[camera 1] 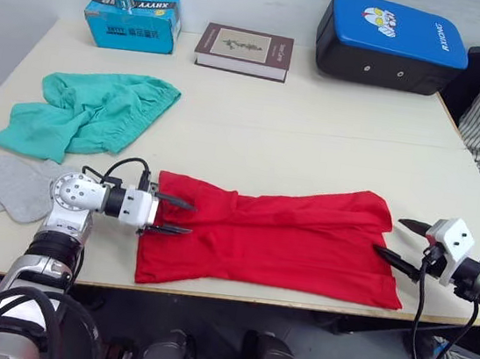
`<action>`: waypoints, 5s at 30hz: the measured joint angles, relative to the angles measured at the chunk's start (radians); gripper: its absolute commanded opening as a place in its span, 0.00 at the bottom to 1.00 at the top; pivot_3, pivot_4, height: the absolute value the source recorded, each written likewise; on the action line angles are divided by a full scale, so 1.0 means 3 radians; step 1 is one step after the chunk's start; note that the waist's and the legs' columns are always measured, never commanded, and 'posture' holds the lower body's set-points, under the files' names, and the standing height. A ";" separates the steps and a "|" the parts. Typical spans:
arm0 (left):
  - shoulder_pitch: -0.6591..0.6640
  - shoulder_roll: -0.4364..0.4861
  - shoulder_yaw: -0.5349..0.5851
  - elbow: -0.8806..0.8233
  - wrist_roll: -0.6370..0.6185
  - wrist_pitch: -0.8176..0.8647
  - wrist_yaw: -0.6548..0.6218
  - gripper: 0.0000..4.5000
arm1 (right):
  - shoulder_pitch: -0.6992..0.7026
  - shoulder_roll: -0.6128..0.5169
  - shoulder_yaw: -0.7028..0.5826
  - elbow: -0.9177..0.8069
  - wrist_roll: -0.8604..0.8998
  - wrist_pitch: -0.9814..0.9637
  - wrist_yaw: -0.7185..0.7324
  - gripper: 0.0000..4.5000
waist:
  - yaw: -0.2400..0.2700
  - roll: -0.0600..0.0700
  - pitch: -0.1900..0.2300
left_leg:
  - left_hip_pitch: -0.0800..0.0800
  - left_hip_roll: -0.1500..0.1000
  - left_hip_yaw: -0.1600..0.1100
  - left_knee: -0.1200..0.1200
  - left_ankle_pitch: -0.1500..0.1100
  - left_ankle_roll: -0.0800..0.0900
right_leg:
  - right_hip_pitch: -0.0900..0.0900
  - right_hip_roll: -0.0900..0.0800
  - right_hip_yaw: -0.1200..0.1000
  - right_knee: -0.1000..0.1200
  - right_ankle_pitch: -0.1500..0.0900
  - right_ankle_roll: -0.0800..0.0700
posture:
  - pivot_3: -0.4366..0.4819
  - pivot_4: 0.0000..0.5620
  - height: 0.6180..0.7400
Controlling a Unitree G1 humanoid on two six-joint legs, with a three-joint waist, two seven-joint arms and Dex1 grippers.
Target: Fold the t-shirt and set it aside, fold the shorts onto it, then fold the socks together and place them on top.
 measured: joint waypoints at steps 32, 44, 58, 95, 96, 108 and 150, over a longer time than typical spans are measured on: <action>0.0798 -0.0197 0.0718 -0.2060 -0.0925 0.4289 0.2409 1.00 | 0.0007 0.0147 0.0041 -0.0183 0.0031 0.0140 -0.0077 1.00 | 0.0007 0.0000 0.0000 | 0.0005 0.0003 0.0001 -0.0002 -0.0005 -0.0007 | 0.0005 0.0000 0.0007 -0.0013 -0.0001 -0.0001 | 0.48 0.27 1.00; 0.0361 -0.0270 0.1218 -0.1569 -0.1430 0.5439 0.2786 1.00 | 0.0143 0.0251 0.0022 -0.0741 0.0146 0.0203 -0.0056 1.00 | 0.0005 0.0000 0.0000 | 0.0005 0.0003 0.0002 -0.0003 -0.0006 -0.0009 | 0.0003 0.0002 0.0009 -0.0009 -0.0001 -0.0001 | 0.48 0.27 1.00; 0.0353 -0.0252 0.1114 -0.1579 -0.1503 0.5637 0.2511 1.00 | 0.0261 0.0328 0.0142 -0.1553 0.0278 0.0353 0.0002 1.00 | 0.0014 0.0000 0.0000 | 0.0005 0.0000 0.0002 -0.0002 -0.0007 -0.0010 | 0.0003 0.0000 0.0010 -0.0011 -0.0001 -0.0002 | 0.48 0.27 1.00; 0.0081 -0.0094 0.0215 -0.1207 -0.0806 0.3926 0.0763 0.00 | 0.0459 0.0311 0.0111 -0.1589 0.0367 0.0421 0.0036 1.00 | 0.0010 -0.0001 0.0000 | 0.0003 0.0001 0.0002 -0.0003 -0.0008 -0.0011 | 0.0001 0.0001 0.0008 -0.0014 -0.0003 -0.0005 | 0.48 0.27 1.00; 0.0146 -0.0097 0.0197 -0.1286 -0.0767 0.3698 0.0645 0.00 | 0.0474 0.0311 0.0102 -0.1589 0.0367 0.0425 0.0025 1.00 | 0.0010 -0.0001 0.0000 | 0.0003 0.0002 0.0002 -0.0002 -0.0008 -0.0011 | 0.0001 0.0000 0.0009 -0.0014 -0.0003 -0.0005 | 0.48 0.27 1.00; 0.0480 -0.0072 -0.0046 -0.1329 -0.0144 0.1203 -0.0305 0.00 | 0.0576 0.0260 0.0007 -0.1605 0.0362 0.0492 -0.0037 1.00 | 0.0013 0.0000 0.0000 | 0.0002 0.0002 0.0001 -0.0002 -0.0012 -0.0005 | 0.0001 -0.0013 0.0007 -0.0018 -0.0003 -0.0005 | 0.48 0.27 1.00; 0.0711 -0.0819 -0.0091 -0.1720 0.0098 0.3039 0.2499 0.01 | -0.0033 0.1371 0.1049 -0.1986 -0.0737 0.1164 -0.2074 0.00 | 0.0022 -0.0001 -0.0001 | -0.0006 -0.0001 0.0001 -0.0003 -0.0013 -0.0002 | -0.0003 0.0003 0.0006 -0.0018 -0.0002 -0.0003 | 0.48 0.27 1.00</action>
